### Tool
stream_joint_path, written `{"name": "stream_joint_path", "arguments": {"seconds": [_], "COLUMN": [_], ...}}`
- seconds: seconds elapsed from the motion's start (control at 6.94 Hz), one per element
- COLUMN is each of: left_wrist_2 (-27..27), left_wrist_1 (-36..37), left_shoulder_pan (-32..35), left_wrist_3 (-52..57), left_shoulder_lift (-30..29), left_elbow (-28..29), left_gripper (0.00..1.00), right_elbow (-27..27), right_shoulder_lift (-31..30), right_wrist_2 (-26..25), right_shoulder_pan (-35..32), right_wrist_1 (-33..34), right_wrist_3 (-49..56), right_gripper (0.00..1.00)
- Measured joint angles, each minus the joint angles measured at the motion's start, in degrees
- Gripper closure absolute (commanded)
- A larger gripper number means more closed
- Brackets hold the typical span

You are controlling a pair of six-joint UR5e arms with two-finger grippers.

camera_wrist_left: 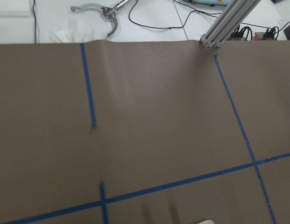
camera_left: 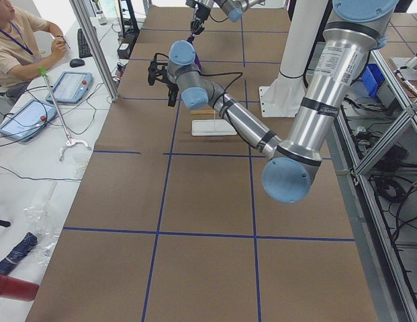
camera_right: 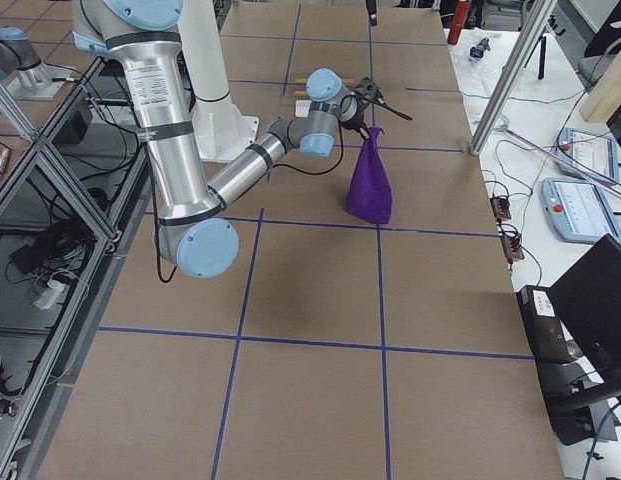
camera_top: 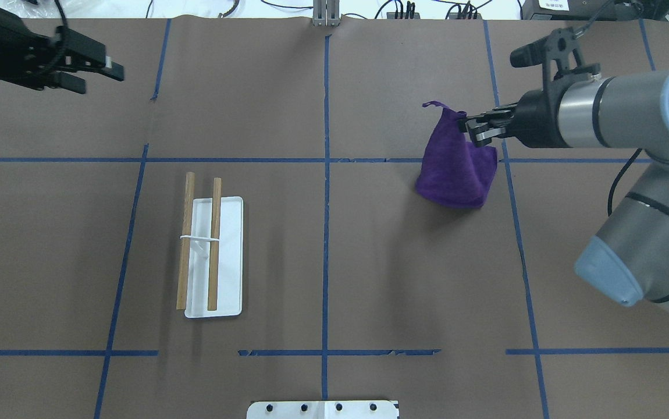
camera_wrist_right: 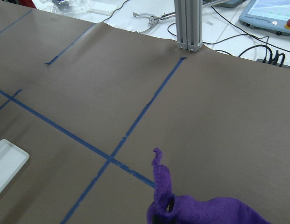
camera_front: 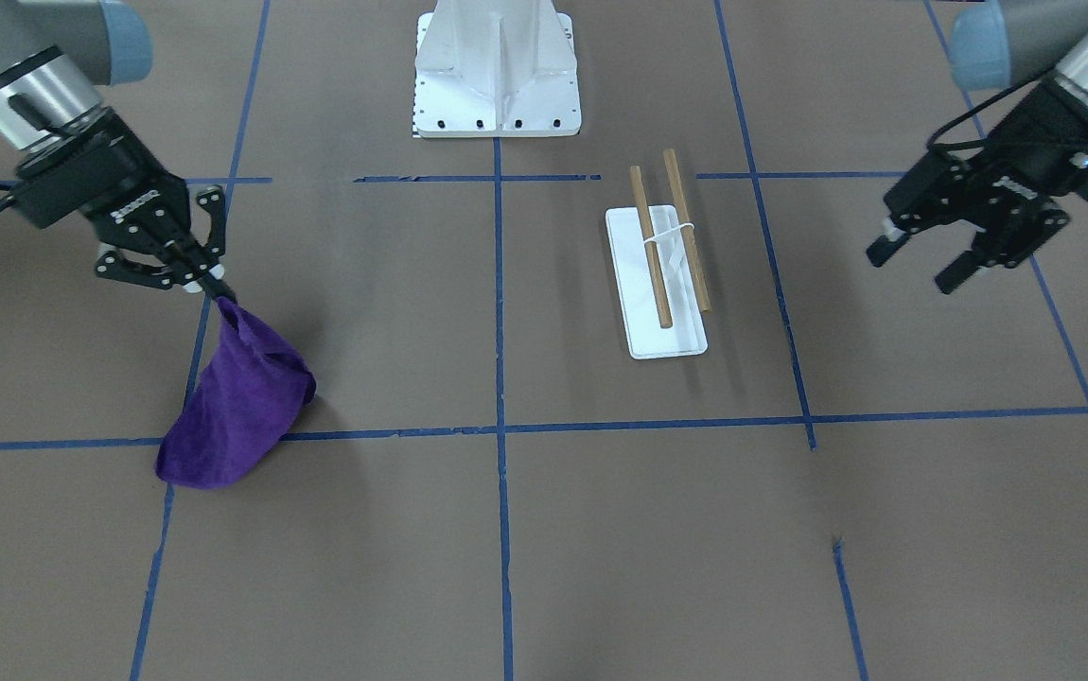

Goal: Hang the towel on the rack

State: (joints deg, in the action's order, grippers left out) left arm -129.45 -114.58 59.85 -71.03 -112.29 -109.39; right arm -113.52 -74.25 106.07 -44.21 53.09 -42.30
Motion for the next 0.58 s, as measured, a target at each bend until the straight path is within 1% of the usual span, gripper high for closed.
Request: {"name": "stream_joint_path", "arguments": {"seconds": [0.14, 0.29, 0.43, 0.58], "left_wrist_2": [4.65, 7.61, 9.54, 11.38], "left_wrist_1": [3.90, 6.38, 7.37, 7.72], "left_shoulder_pan": [-4.57, -7.68, -9.96, -12.34], "left_wrist_3": [-7.98, -13.53, -17.74, -21.80], "left_shoulder_lift": [-4.82, -8.64, -11.24, -13.48], "left_elbow": [0.27, 1.07, 2.02, 3.08], "left_gripper": [0.22, 0.24, 0.32, 0.34], "right_elbow": [-1.38, -3.10, -4.16, -4.47], "right_shoulder_lift": [1.11, 1.70, 2.63, 3.81], "right_wrist_2": [-3.10, -6.20, -9.80, -12.49], "right_shoulder_pan": [3.02, 6.30, 10.12, 13.26], "right_wrist_1": [0.00, 0.02, 0.13, 0.29], "right_wrist_3": [-0.63, -0.77, -0.60, 0.54], "right_gripper": [1.00, 1.00, 1.00, 1.00]}}
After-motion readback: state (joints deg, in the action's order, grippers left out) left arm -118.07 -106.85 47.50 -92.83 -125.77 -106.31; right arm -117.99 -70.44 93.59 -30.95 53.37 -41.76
